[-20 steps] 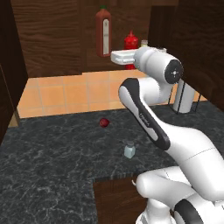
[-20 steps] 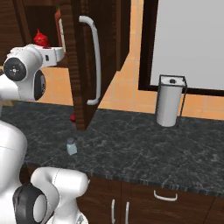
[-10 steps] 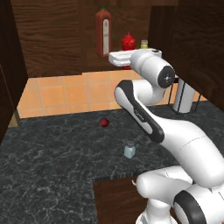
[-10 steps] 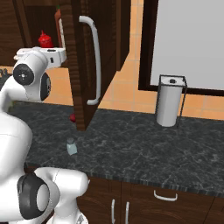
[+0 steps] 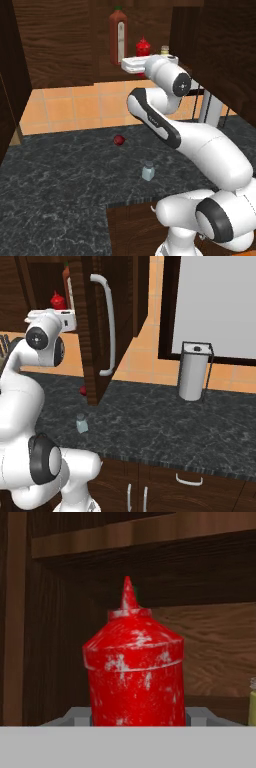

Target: Put the shaker and condiment bottle from the counter next to their counterparts in the cabinet.

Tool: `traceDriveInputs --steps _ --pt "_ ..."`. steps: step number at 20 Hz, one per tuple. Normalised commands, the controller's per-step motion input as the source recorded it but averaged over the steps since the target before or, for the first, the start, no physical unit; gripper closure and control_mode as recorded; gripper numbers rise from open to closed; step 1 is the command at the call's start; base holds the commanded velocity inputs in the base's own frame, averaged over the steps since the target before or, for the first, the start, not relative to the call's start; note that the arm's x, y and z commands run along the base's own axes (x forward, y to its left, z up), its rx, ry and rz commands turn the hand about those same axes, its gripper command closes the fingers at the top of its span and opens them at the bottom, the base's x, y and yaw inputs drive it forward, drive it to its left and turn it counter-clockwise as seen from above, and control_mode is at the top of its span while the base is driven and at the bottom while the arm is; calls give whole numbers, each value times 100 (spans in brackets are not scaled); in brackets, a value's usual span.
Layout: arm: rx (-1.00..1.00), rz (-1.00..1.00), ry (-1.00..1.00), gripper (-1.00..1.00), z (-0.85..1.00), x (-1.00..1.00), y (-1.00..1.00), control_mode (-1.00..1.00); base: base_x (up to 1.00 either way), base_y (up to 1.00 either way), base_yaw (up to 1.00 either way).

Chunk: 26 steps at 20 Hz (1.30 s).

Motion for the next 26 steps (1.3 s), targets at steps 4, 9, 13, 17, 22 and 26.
traceDriveInputs --steps 4,9,13,17,22,26 --pt "0 0 0 100 -8 31 0 -100 0 0 0" --pt "0 0 0 100 -4 30 0 -100 0 0 0" --pt "0 0 0 100 -19 26 0 -100 0 0 0" --pt "0 0 0 100 -15 23 0 -100 0 0 0" --pt "0 0 0 100 -9 25 0 -100 0 0 0" --pt "0 0 0 100 -2 24 0 -100 0 0 0"
